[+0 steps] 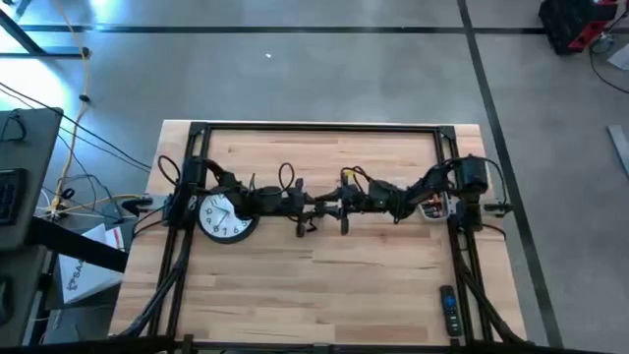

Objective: Insert battery
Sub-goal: Close the black flashlight lid

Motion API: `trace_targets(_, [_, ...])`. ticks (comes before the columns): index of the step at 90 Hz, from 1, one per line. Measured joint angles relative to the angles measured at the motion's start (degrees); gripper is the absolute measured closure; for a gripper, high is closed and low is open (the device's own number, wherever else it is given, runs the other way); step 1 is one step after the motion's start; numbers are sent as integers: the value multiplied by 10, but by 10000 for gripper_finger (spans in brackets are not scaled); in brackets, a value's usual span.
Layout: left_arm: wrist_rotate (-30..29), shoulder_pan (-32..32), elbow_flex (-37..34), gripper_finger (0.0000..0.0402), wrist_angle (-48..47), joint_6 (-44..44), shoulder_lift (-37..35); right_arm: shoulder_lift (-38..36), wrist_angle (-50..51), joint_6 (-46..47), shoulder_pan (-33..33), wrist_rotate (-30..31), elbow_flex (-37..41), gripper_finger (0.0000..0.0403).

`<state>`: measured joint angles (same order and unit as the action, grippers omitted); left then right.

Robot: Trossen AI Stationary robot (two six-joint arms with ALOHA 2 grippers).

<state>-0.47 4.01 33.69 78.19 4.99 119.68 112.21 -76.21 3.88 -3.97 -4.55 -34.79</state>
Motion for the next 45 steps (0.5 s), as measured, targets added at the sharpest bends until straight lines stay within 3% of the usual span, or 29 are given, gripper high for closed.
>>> trace_targets(45, [2,0,0,307,-2,-3,0,31,-24,-24,6,12,0,318])
